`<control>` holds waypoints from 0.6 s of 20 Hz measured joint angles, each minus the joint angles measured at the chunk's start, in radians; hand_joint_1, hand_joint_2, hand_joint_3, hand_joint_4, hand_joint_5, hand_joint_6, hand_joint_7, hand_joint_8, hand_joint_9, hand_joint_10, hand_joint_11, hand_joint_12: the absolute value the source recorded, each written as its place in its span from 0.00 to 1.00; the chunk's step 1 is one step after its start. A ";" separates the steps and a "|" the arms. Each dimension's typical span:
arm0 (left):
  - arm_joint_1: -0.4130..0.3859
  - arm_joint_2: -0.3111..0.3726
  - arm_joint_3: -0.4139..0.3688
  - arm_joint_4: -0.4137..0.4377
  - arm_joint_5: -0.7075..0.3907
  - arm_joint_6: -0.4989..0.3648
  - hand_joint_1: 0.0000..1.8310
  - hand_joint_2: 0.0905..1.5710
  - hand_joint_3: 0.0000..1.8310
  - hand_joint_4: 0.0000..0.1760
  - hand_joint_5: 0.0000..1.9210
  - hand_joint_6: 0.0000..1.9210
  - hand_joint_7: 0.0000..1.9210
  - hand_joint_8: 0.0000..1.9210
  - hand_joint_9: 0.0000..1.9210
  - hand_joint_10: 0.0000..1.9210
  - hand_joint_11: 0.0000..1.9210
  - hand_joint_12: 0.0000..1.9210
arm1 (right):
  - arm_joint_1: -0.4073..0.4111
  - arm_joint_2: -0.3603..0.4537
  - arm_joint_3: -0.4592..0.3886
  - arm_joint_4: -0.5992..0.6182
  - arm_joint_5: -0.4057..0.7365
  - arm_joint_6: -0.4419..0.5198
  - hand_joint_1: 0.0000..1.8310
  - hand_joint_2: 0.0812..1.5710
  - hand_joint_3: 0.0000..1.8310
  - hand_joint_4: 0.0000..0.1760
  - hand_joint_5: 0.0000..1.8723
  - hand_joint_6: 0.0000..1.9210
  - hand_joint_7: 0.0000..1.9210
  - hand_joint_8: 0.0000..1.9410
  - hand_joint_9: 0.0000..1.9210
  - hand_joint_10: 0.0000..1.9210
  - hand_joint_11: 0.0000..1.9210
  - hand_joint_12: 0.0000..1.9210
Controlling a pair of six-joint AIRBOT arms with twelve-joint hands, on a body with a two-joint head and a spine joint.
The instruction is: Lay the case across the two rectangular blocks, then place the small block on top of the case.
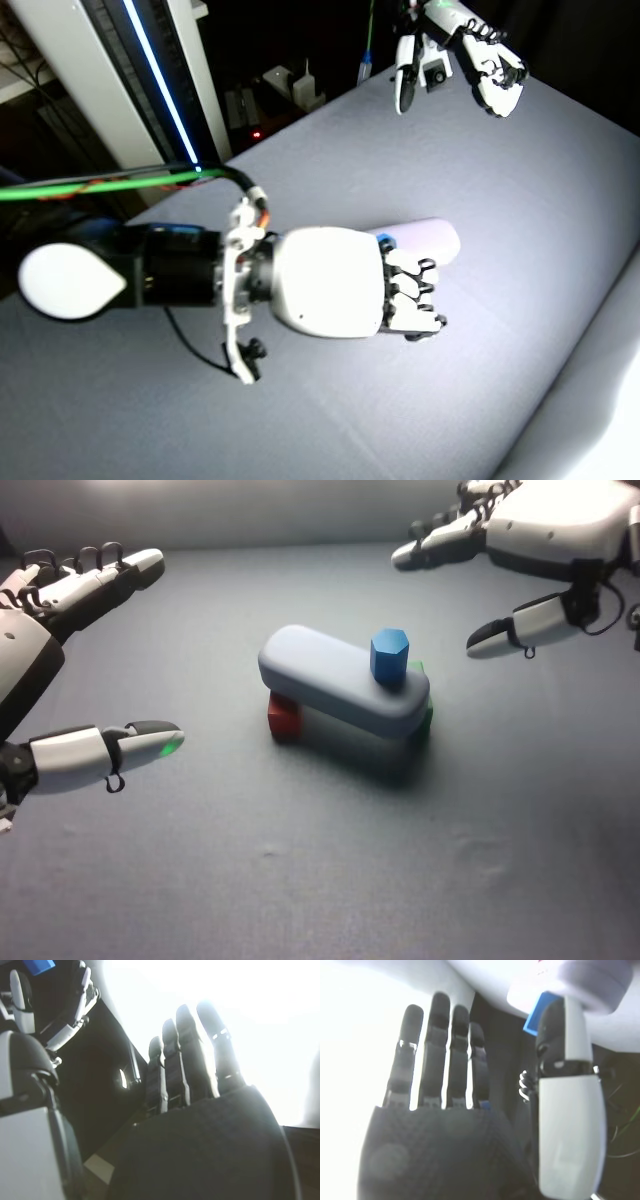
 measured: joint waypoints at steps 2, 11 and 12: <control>0.001 0.003 0.000 -0.005 -0.011 0.000 0.31 0.64 0.01 0.21 0.13 0.00 0.16 0.00 0.16 0.00 0.00 0.41 | -0.023 0.059 -0.056 0.068 0.092 -0.034 0.52 0.66 0.00 0.00 0.23 0.00 0.28 0.00 0.30 0.02 0.08 0.59; 0.040 0.031 -0.025 0.002 -0.119 -0.019 0.00 0.78 0.00 0.06 0.04 0.00 0.10 0.00 0.14 0.00 0.00 0.45 | -0.402 0.218 -0.252 0.437 0.573 -0.078 0.40 0.84 0.01 0.00 0.25 0.00 0.32 0.00 0.35 0.02 0.12 0.53; 0.040 0.032 -0.025 -0.008 -0.137 -0.019 0.00 0.78 0.00 0.10 0.04 0.00 0.10 0.00 0.14 0.00 0.00 0.46 | -0.461 0.234 -0.280 0.473 0.649 -0.087 0.36 0.86 0.00 0.00 0.25 0.00 0.32 0.00 0.36 0.02 0.11 0.56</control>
